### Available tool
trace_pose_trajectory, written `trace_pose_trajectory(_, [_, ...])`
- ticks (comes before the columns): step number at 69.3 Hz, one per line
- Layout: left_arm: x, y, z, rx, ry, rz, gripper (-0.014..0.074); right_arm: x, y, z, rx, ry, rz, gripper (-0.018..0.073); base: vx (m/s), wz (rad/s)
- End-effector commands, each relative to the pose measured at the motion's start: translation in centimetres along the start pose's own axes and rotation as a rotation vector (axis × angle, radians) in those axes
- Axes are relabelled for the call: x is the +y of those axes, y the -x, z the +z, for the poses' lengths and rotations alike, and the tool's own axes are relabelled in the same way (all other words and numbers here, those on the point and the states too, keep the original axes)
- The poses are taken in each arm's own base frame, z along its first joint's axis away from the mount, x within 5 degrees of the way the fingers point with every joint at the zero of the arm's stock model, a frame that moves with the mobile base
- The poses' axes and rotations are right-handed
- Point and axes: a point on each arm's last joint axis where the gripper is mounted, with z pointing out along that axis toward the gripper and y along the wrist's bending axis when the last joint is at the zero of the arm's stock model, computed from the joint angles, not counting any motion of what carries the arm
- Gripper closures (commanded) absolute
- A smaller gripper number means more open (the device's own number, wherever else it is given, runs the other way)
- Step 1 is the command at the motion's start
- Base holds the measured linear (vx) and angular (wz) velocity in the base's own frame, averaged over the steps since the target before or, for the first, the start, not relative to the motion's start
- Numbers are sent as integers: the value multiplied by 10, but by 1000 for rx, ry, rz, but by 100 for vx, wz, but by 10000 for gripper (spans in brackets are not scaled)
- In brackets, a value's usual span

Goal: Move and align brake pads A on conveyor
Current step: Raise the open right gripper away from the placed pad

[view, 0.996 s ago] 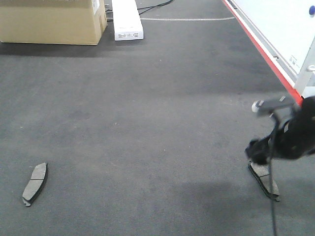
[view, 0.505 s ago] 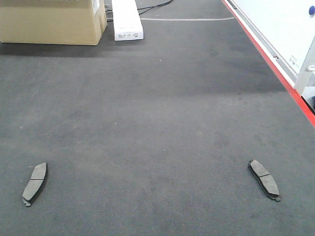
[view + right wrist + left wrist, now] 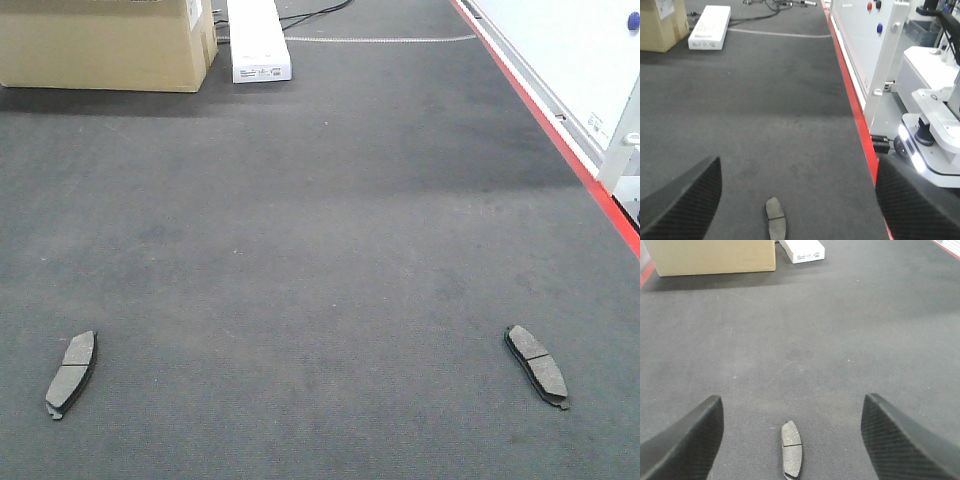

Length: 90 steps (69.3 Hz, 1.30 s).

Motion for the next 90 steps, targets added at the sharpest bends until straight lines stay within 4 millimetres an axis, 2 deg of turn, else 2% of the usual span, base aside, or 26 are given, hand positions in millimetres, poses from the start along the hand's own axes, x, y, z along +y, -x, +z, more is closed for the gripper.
trace_pose_trajectory(1, [-1,12,-4,-89,-6,-5,62,-2,12,-2,-79,-13,-7,-33,0,0])
trace_pose_trajectory(90, [-1,12,-4,-89,-6,-5,62,-1,11,-2,-67,-11,-5,-33,-1,0])
